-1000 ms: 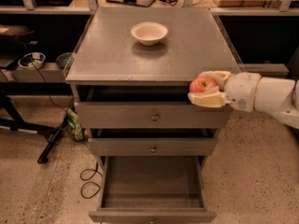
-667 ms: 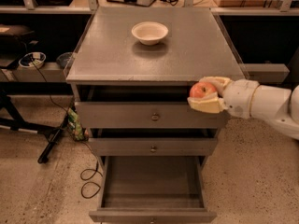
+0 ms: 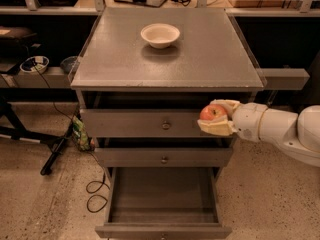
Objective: Place apple into bottom drawer
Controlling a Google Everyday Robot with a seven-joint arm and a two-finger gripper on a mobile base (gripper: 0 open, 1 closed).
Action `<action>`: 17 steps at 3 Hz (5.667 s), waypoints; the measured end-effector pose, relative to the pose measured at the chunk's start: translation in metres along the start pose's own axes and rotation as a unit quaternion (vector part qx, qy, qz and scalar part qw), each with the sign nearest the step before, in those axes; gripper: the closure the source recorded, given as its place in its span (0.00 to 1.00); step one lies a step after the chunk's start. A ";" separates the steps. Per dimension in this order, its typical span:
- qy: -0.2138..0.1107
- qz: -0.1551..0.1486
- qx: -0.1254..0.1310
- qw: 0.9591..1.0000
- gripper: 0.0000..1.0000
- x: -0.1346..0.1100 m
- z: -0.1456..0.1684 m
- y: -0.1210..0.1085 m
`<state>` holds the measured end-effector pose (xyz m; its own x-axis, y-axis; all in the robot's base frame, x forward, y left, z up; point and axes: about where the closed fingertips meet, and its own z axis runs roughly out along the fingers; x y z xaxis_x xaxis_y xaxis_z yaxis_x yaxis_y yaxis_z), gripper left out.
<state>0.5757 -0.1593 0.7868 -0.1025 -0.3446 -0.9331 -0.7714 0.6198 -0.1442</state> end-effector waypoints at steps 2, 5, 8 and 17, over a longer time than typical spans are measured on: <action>0.028 0.032 -0.004 0.999 1.00 0.043 0.000 0.026; 0.094 0.079 0.028 0.992 1.00 0.147 0.010 0.059; 0.101 0.111 0.019 0.989 1.00 0.180 0.020 0.071; 0.132 0.232 -0.054 0.962 1.00 0.387 0.167 0.102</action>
Offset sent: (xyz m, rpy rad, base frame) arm -0.0452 -0.0059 -0.0831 -0.0054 0.1464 -0.0507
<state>0.5624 -0.1118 0.3561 -0.5967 -0.2234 -0.7707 -0.6627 0.6788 0.3164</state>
